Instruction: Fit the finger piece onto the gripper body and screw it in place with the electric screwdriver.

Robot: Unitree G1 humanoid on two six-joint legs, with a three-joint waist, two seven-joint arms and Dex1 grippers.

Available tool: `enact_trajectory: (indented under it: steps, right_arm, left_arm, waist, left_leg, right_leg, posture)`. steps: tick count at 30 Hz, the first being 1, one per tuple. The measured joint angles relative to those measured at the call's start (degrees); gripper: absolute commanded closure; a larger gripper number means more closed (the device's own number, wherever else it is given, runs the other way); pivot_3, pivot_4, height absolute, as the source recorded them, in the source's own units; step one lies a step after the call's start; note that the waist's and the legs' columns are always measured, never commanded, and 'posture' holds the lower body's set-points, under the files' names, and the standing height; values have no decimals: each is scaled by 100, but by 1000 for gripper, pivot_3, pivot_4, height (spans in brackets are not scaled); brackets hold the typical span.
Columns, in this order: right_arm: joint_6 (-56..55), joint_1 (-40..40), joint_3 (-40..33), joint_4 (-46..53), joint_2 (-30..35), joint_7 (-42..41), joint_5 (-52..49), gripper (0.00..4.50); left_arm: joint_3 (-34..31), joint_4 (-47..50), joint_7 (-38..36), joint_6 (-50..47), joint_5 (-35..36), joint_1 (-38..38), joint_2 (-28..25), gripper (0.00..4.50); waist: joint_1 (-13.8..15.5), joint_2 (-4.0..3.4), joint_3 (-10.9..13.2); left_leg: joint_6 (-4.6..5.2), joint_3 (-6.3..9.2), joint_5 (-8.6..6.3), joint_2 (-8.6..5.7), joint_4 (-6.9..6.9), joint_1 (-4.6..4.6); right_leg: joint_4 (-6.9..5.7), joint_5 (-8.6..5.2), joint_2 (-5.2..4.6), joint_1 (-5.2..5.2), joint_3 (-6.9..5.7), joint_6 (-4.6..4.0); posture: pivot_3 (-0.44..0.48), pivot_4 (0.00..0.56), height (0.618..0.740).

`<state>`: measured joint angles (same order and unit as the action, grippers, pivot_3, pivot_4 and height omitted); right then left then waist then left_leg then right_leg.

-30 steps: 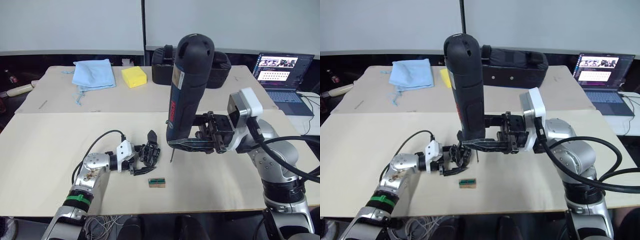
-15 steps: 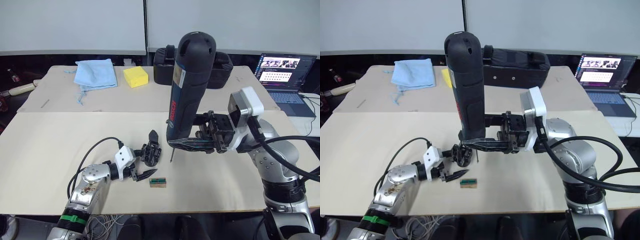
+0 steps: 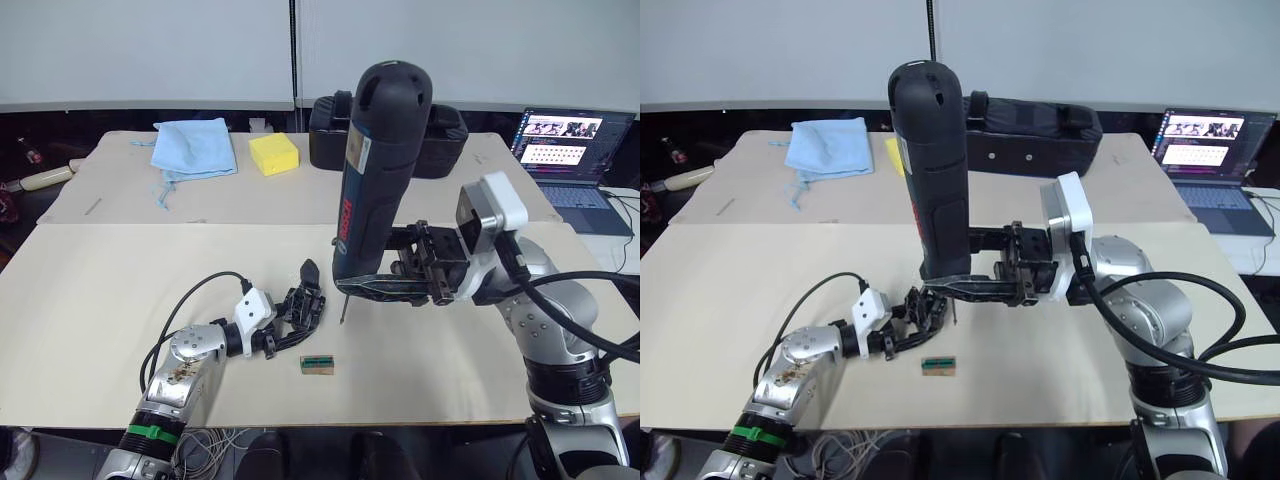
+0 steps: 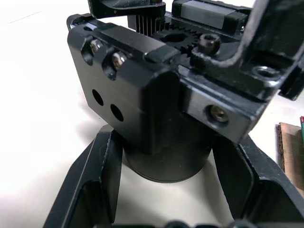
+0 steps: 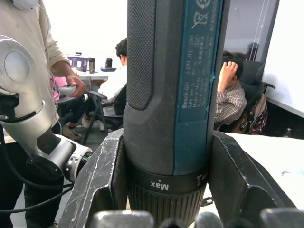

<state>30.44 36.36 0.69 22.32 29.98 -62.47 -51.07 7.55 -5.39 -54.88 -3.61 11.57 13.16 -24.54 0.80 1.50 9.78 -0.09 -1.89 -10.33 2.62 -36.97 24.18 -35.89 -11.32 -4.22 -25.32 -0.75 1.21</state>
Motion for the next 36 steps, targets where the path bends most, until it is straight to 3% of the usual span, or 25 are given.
enact_trajectory:
  steps: [8,14,36]
  right_arm:
    - [349,811,38,-83,-429,362,-424,2572]
    - [369,1171,387,-374,-813,515,-26,2572]
    - [-454,1008,1037,-1299,-1563,232,1571,2572]
  left_arm:
    - [80,-20,2,-8,-39,79,-1,2229]
    - [88,-21,0,-3,-38,81,-19,2229]
    - [87,-295,-146,238,-23,175,-41,2229]
  waist:
    - [2,0,0]
    - [-6,-1,0]
    - [-12,-1,-1]
  left_leg:
    - [0,0,0,-1,-1,1]
    - [0,1,0,0,0,0]
    - [0,0,0,1,-1,-2]
  right_leg:
    - [1,3,-2,2,0,4]
    - [0,4,-1,2,-2,3]
    - [-4,6,1,3,-3,5]
  posture:
    - [0,150,740]
    - [0,150,740]
    - [0,150,740]
